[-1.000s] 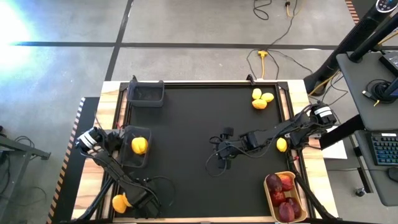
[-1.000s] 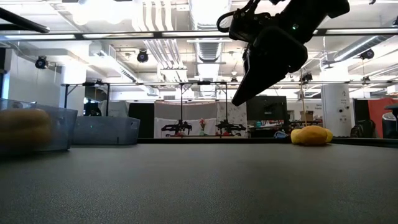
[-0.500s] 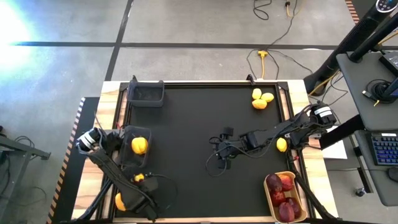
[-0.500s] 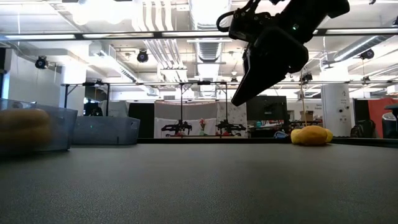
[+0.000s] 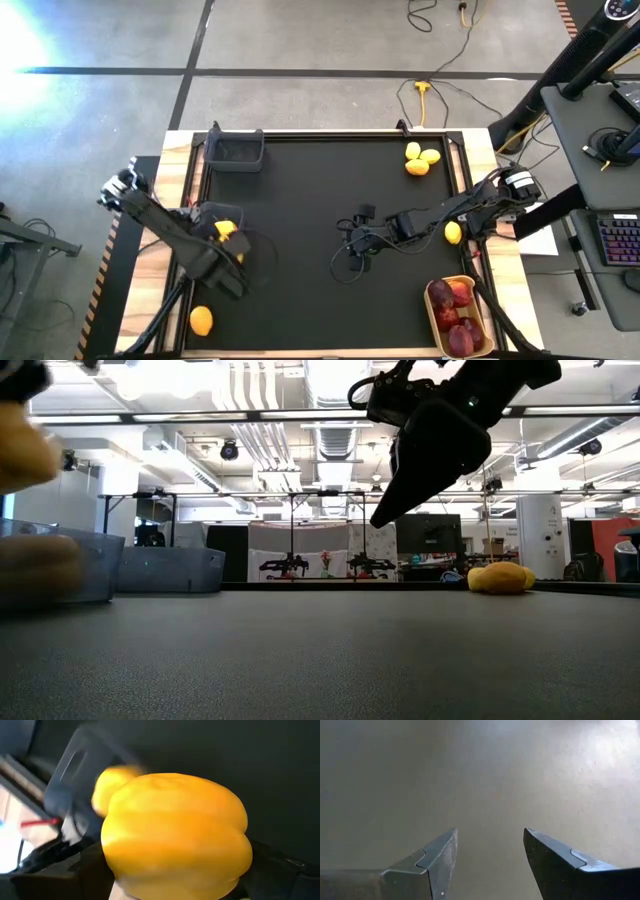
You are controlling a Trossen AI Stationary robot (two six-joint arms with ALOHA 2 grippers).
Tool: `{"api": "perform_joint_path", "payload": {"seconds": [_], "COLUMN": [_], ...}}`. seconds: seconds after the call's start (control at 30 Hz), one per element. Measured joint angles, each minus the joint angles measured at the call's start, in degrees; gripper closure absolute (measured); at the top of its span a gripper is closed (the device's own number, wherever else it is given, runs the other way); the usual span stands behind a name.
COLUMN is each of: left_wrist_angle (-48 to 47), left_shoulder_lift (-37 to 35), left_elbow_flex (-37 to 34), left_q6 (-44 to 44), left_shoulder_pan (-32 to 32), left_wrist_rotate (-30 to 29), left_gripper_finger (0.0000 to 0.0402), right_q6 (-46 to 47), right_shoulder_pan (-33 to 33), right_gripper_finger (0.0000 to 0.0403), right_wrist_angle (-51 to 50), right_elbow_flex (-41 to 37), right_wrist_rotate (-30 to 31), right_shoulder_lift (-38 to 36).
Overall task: Sort produce into baskets
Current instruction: Put the bell pepper into the bottom black bin
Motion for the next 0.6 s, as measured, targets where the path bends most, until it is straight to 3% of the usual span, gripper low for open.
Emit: {"api": "perform_joint_path", "payload": {"seconds": [0.13, 0.3, 0.4, 0.6], "left_wrist_angle": [0.0, 1.3, 3.3, 4.3], "left_shoulder_lift": [-5.7, -9.5, -9.9, -8.1], "left_elbow_flex": [-9.0, -18.0, -21.3, -24.0], "left_q6": [-0.1, -3.6, -4.4, 2.3], "left_shoulder_pan": [0.9, 1.0, 1.0, 0.9], "left_wrist_rotate": [5.8, 8.8, 8.8, 9.0], "left_gripper_finger": [0.0065, 0.0056, 0.0054, 0.0053], "right_q6": [-0.2, -0.6, -0.6, -0.5], "right_shoulder_pan": [0.0, 0.0, 0.0, 0.0], "right_gripper_finger": [0.0181, 0.0181, 0.0181, 0.0181], "right_wrist_angle": [0.0, 0.0, 0.0, 0.0], "right_elbow_flex": [0.0, 0.0, 0.0, 0.0], "right_wrist_rotate": [0.0, 0.0, 0.0, 0.0], "right_shoulder_lift": [0.0, 0.0, 0.0, 0.0]}}
